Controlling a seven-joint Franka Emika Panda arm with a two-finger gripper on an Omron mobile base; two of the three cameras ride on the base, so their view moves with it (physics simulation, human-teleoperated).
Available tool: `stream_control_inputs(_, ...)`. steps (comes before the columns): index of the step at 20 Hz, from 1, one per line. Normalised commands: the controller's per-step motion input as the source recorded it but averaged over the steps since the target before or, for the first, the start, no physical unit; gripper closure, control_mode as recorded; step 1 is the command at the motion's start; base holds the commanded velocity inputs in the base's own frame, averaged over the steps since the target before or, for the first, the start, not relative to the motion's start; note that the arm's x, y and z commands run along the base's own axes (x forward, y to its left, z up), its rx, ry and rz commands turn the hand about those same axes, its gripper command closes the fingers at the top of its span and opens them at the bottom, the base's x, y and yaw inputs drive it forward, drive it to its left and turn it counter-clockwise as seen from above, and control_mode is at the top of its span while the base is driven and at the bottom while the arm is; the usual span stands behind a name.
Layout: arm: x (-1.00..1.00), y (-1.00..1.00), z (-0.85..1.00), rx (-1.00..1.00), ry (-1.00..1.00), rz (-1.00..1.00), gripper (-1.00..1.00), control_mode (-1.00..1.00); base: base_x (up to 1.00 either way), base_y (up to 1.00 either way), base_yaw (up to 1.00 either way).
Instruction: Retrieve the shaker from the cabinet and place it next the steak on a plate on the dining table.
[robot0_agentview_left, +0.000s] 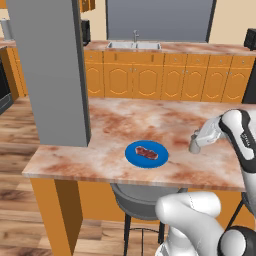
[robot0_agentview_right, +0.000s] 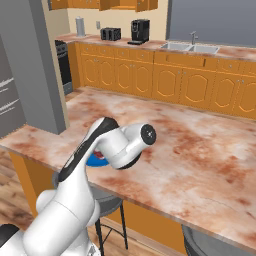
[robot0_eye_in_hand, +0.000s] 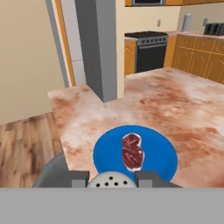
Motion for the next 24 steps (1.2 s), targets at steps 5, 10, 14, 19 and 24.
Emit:
stream_control_inputs(5, 0.16, 0.00, -0.32, 0.00, 0.00, 0.00, 1.00, -1.00, 0.00, 0.00, 0.00)
stream_control_inputs(10, 0.14, -0.07, -0.28, 0.00, 0.00, 0.00, 1.00, -1.00, 0.00, 0.00, 0.00)
stream_control_inputs(14, 0.13, -0.10, -0.23, 0.00, 0.00, 0.00, 1.00, -1.00, 0.00, 0.00, 0.00)
stream_control_inputs(19, 0.13, -0.06, -0.22, 0.00, 0.00, 0.00, 1.00, -1.00, 0.00, 0.00, 0.00)
stream_control_inputs(24, 0.16, 0.00, -0.24, 0.00, 0.00, 0.00, 1.00, -1.00, 0.00, 0.00, 0.00)
